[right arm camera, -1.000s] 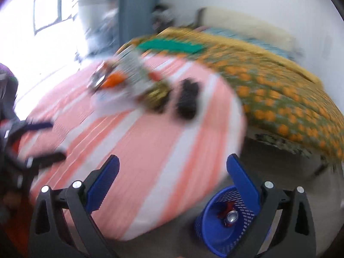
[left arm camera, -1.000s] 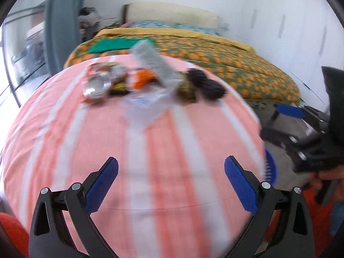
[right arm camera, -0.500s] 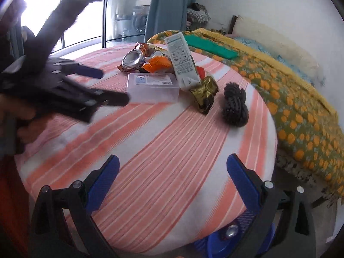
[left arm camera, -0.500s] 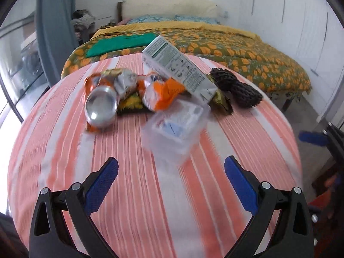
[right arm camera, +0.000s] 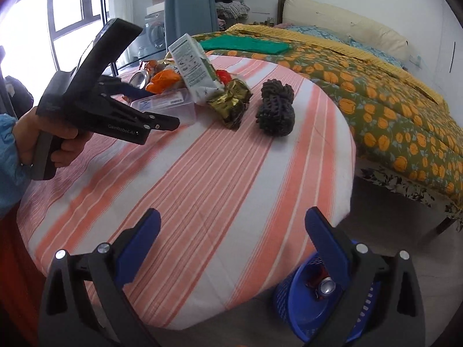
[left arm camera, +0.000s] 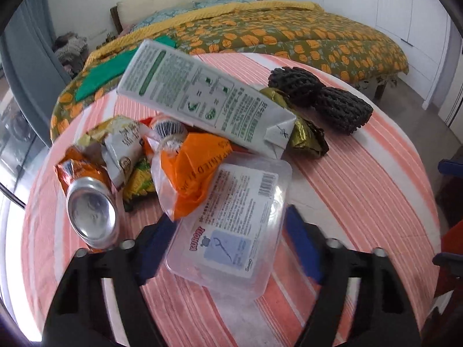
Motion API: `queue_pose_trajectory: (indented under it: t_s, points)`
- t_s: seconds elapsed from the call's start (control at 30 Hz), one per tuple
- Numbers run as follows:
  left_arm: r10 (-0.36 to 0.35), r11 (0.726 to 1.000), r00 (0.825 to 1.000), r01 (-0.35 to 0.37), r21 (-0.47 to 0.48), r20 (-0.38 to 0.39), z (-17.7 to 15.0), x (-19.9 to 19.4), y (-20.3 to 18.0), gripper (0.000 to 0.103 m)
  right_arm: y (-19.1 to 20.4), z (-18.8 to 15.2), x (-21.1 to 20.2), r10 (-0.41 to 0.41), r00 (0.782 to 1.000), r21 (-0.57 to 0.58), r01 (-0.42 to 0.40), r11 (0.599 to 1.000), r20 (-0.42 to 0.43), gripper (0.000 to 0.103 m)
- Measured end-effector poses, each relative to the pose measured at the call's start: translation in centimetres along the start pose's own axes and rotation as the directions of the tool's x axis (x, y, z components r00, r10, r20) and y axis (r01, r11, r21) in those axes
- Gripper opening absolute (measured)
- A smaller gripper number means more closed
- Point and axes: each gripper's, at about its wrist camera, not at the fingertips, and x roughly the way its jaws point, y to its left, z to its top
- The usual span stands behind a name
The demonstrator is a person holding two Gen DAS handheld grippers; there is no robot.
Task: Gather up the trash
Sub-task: 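Grasp the clear plastic box with the left tool, then grasp the black coiled rope with the right tool while the left tool holds the box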
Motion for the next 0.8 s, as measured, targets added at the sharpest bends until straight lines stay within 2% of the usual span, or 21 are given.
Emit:
queue_pose_trajectory:
  t_s: [0.13,0.23,0.37,0.4,0.5,0.6,0.7,0.77,0.8]
  points:
    - [0.003,0.998,1.000,-0.002,-0.065,0.002,-1.3,-1.2,0.1,0.071,-0.7,0.3,-0.1,0.002,1.000,0.026,-0.002,1.000,0.004,0.097]
    - [-0.012,0.988,1.000,0.009,-0.154,-0.019,-3.8,-3.2,0.0,0.071,-1.2,0.4,-0.1,-0.002,1.000,0.046,0.002,0.999,0.001,0.097]
    - [-0.030,0.979,0.999,0.026,-0.203,-0.017,-7.0,-5.8,-0.8,0.071,-2.1,0.1,0.6,-0.004,1.000,0.092,0.006,0.996,-0.027,0.097]
    - [-0.035,0.978,0.999,0.031,-0.208,-0.013,-7.6,-6.1,-0.9,0.073,-2.4,0.1,0.9,0.000,0.999,0.109,0.004,0.994,-0.036,0.097]
    - [-0.028,0.978,1.000,0.028,-0.206,0.003,-8.3,-6.3,-1.1,0.087,-3.5,0.9,1.8,-0.003,0.999,0.147,0.011,0.989,-0.051,0.097]
    - [-0.031,0.980,0.999,0.033,-0.196,0.012,-8.6,-5.8,-1.2,0.089,-5.1,3.4,2.7,-0.026,0.999,0.186,0.033,0.982,-0.040,0.097]
    - [-0.006,0.987,1.000,0.006,-0.159,0.003,-8.4,-4.9,-1.7,0.091,-6.8,6.8,4.4,0.001,0.998,0.234,0.012,0.972,-0.058,0.095]
    - [-0.004,0.988,1.000,0.006,-0.157,0.011,-8.6,-4.9,-1.9,0.092,-7.1,8.8,6.0,0.009,0.997,0.233,0.009,0.972,-0.077,0.085]
    - [-0.009,0.987,1.000,0.010,-0.158,0.012,-8.6,-4.9,-1.9,0.092,-7.2,9.6,6.6,0.002,0.996,0.226,0.018,0.974,-0.085,0.083]
